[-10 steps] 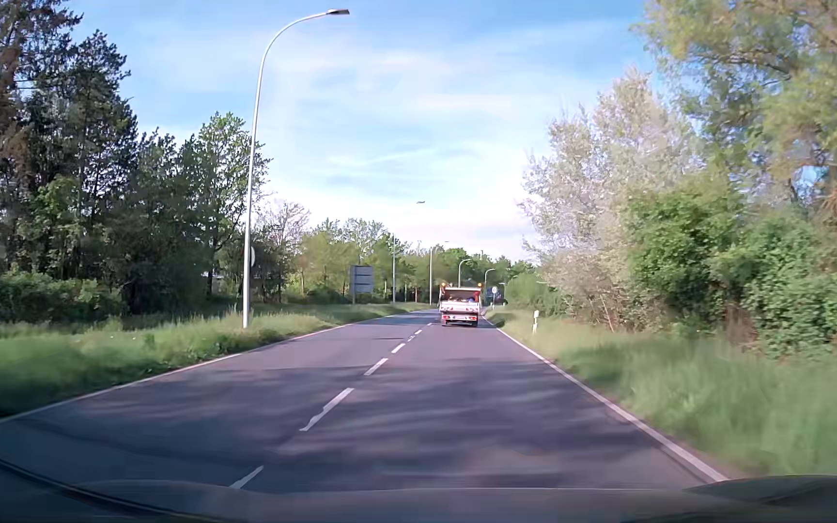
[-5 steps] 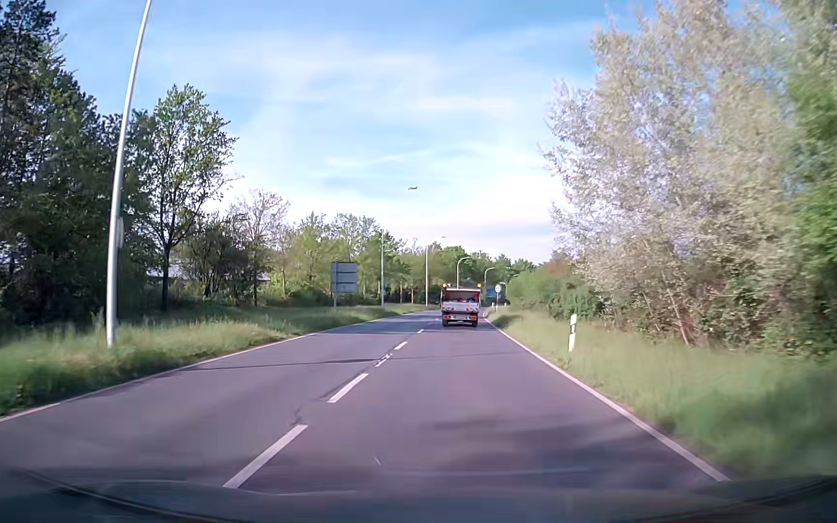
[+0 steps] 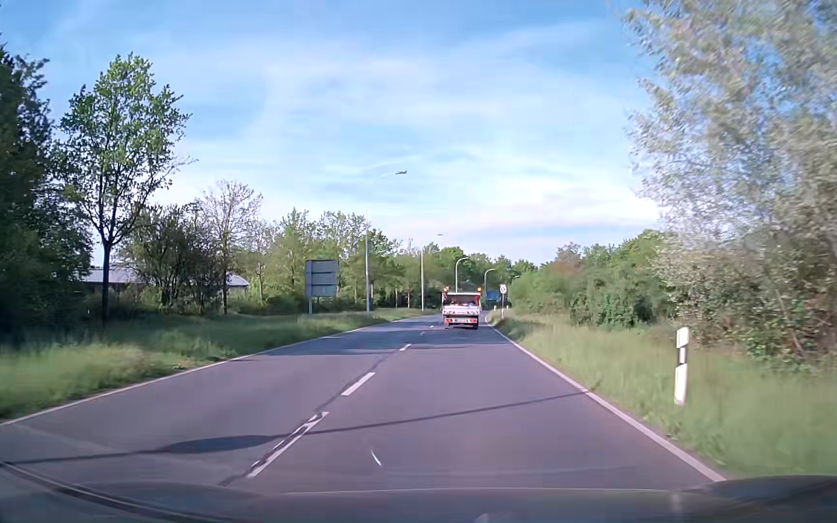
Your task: Follow the waypoints while adhering to traffic rules and regulations
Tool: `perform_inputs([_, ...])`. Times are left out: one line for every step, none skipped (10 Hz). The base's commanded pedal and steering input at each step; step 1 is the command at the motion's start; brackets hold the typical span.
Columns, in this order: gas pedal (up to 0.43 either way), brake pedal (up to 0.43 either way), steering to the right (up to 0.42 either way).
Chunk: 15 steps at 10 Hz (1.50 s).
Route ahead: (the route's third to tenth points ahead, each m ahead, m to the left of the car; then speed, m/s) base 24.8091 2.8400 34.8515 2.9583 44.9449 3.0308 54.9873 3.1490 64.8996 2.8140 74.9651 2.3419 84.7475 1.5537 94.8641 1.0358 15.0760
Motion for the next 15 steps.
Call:
perform_inputs([0.059, 0.0, 0.0])
perform_inputs([0.059, 0.0, 0.0])
perform_inputs([0.059, 0.0, 0.0])
perform_inputs([0.059, 0.0, 0.0])
perform_inputs([0.059, 0.0, 0.0])
perform_inputs([0.059, 0.0, 0.0])
perform_inputs([0.059, 0.0, 0.0])
perform_inputs([0.059, 0.0, 0.0])
perform_inputs([0.059, 0.0, 0.0])
perform_inputs([0.059, 0.0, 0.0])
perform_inputs([0.059, 0.0, 0.0])
perform_inputs([0.059, 0.0, 0.0])
perform_inputs([0.059, 0.0, 0.0])
perform_inputs([0.059, 0.0, 0.0])
perform_inputs([0.059, 0.0, 0.0])
